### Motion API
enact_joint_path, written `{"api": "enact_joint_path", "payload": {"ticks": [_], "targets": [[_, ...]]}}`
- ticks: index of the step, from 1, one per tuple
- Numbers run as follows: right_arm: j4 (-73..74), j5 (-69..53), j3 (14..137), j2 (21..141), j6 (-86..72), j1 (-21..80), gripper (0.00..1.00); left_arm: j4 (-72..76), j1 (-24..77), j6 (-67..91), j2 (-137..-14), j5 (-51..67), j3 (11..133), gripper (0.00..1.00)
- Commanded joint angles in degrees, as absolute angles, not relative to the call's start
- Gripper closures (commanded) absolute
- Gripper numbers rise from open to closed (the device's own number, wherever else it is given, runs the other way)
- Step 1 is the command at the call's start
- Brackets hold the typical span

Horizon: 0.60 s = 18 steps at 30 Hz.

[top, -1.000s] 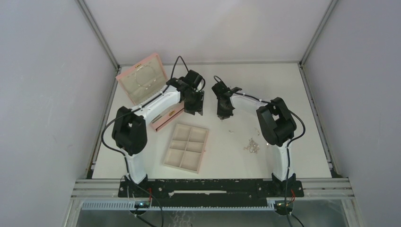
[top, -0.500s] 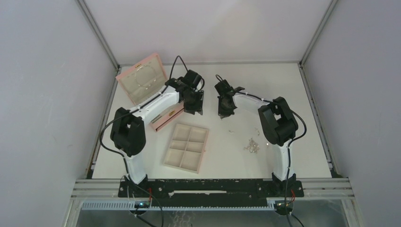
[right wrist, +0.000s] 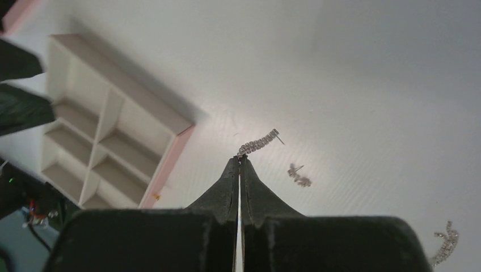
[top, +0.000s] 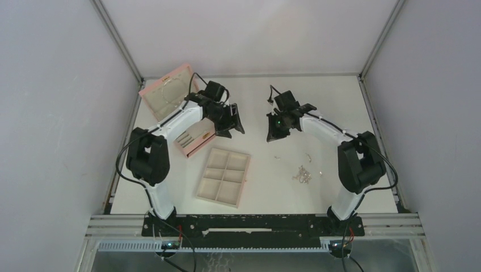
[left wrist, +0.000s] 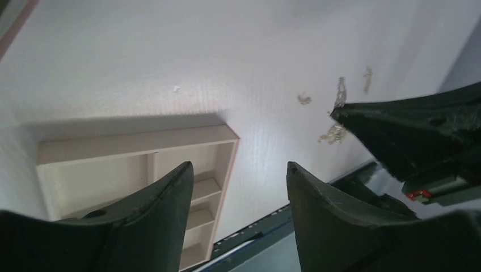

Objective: Organize the mixed jewelry
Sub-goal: Pick up the jewelry from the center of the board.

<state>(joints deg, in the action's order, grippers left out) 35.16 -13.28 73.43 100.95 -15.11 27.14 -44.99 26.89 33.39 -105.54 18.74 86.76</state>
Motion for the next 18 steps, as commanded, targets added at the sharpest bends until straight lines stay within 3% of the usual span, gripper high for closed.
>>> {"api": "enact_joint_path", "payload": {"ticks": [1,11,14,18], "targets": [[35.14,-20.66,74.20,95.77,-10.08,27.92,1.00,-40.52,25.85,40.61,-104.39,33.43,86.54,0.31],[40.21,-27.57,73.35,88.67,-4.25,28.58,1.00,-38.00,25.05,48.15,-101.59,39.38,82.44,0.14],[39.25,-29.89,70.33,85.28,-0.92,29.72,1.00,-34.22,24.56,49.65,-98.56,40.71,78.75,0.12],[35.11,-28.70,63.75,78.82,4.75,32.08,1.00,-31.78,24.80,49.02,-93.32,40.22,74.45,0.00]]}}
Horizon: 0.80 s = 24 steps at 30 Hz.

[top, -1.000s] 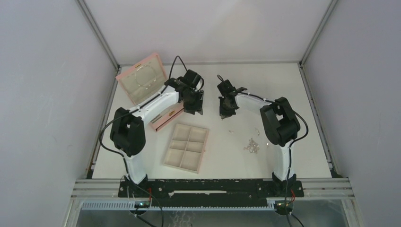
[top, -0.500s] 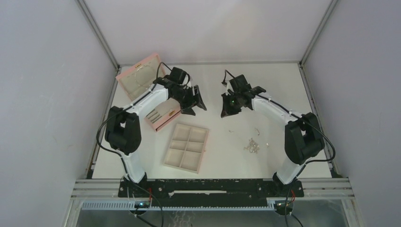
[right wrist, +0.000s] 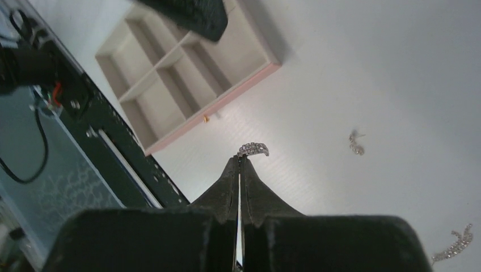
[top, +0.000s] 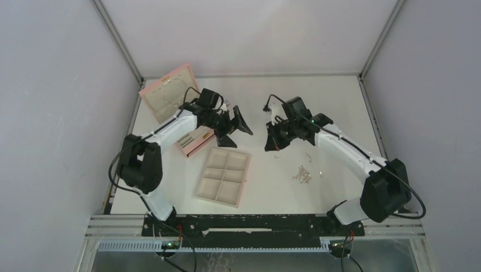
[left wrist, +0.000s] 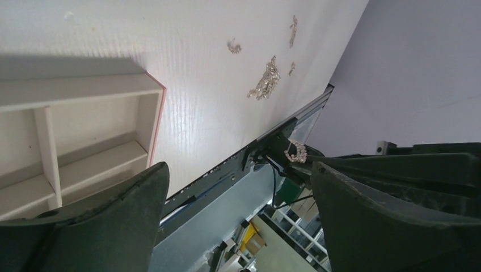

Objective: Organize the mixed jewelry
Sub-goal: Pick up the jewelry from the center of the board.

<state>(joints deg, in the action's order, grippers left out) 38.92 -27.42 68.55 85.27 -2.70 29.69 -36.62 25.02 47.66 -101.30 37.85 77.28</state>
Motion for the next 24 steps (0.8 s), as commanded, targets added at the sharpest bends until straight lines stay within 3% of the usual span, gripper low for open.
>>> {"api": "enact_joint_path", "payload": {"ticks": [1,10,16,24], "targets": [[33.15,-28.56,61.85,77.23,6.19,32.43,1.00,-31.21,24.79,49.15,-91.71,40.20,73.30,0.00],[22.63,-27.83,49.10,63.60,15.65,34.54,1.00,-26.81,27.98,53.64,-87.89,45.28,68.35,0.01],[22.53,-25.38,49.04,61.55,17.39,35.58,1.00,-26.91,29.97,54.73,-90.61,47.03,67.93,0.19],[21.10,-24.27,49.04,61.76,17.30,37.07,1.00,-25.46,31.95,54.43,-94.12,47.11,71.00,0.34]]}}
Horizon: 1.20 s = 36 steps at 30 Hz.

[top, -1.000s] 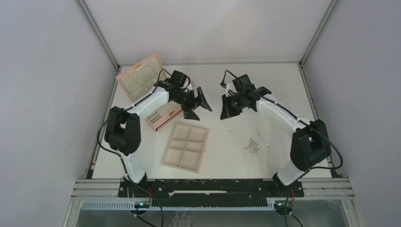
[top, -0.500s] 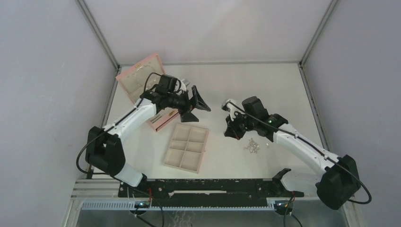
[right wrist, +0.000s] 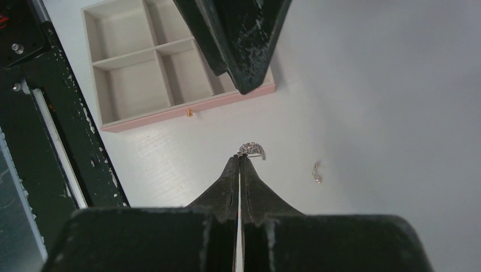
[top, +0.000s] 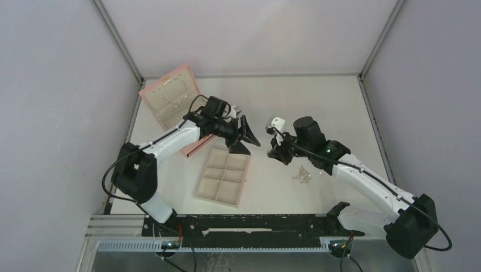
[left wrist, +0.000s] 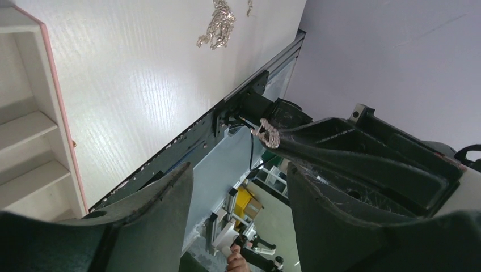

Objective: Organize the mixed jewelry
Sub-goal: Pick up the jewelry from the center of the board.

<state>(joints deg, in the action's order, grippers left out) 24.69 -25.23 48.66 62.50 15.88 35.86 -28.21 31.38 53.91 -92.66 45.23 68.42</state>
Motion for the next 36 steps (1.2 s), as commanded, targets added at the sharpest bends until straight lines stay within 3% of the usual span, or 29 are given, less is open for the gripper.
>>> {"api": "enact_joint_path", "payload": {"ticks": [1,7,19,26,36], "targets": [[21.14,-24.26,49.04,61.90,17.31,37.30,1.00,-24.76,31.98,54.79,-94.44,47.18,70.94,0.35],[21.43,-23.86,49.04,62.40,16.83,38.79,1.00,-22.39,32.13,55.87,-97.83,46.90,73.92,0.43],[22.00,-23.99,49.04,63.48,17.64,39.22,1.00,-24.14,34.56,53.16,-98.53,50.45,74.78,0.43],[21.64,-23.82,49.04,63.81,17.63,39.20,1.00,-26.93,35.80,50.81,-98.93,50.30,76.70,0.61],[21.02,-24.06,49.04,63.68,17.48,39.34,1.00,-30.31,36.44,48.38,-100.62,49.08,78.26,0.64]]}}
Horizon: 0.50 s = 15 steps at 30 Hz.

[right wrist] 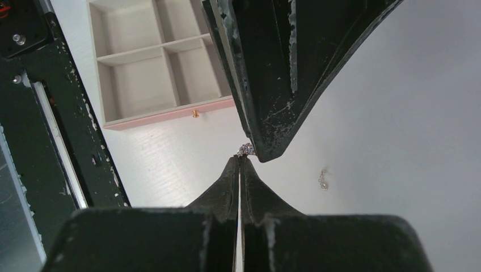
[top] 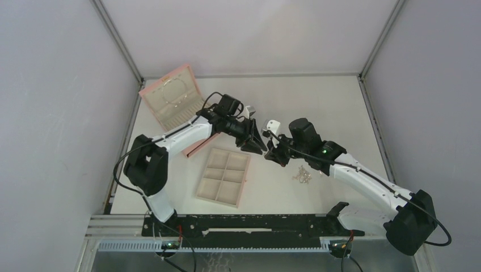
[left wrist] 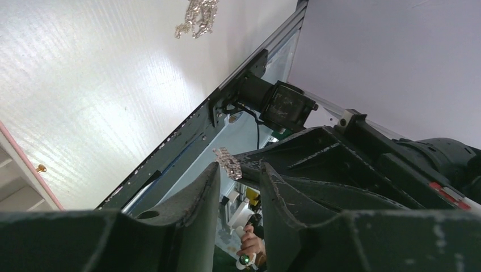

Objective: Organize the mixed jewelry
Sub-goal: Pick up the jewelry from the center of the board.

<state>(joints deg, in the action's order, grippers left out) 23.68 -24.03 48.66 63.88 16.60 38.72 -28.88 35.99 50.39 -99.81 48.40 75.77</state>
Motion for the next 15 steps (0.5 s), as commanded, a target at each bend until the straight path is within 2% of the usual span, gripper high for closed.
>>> {"api": "enact_joint_path", "payload": {"ticks": [1,6,15], "targets": [[20.96,-24.12,49.04,63.67,17.47,39.40,1.00,-30.29,36.44,48.49,-100.73,49.01,78.45,0.65],[20.93,-24.09,49.03,63.80,17.36,39.68,1.00,-30.32,36.42,48.52,-101.63,49.34,79.41,0.71],[20.83,-24.04,49.09,63.81,17.57,40.18,1.00,-30.25,36.50,48.58,-102.29,49.73,79.53,0.74]]}}
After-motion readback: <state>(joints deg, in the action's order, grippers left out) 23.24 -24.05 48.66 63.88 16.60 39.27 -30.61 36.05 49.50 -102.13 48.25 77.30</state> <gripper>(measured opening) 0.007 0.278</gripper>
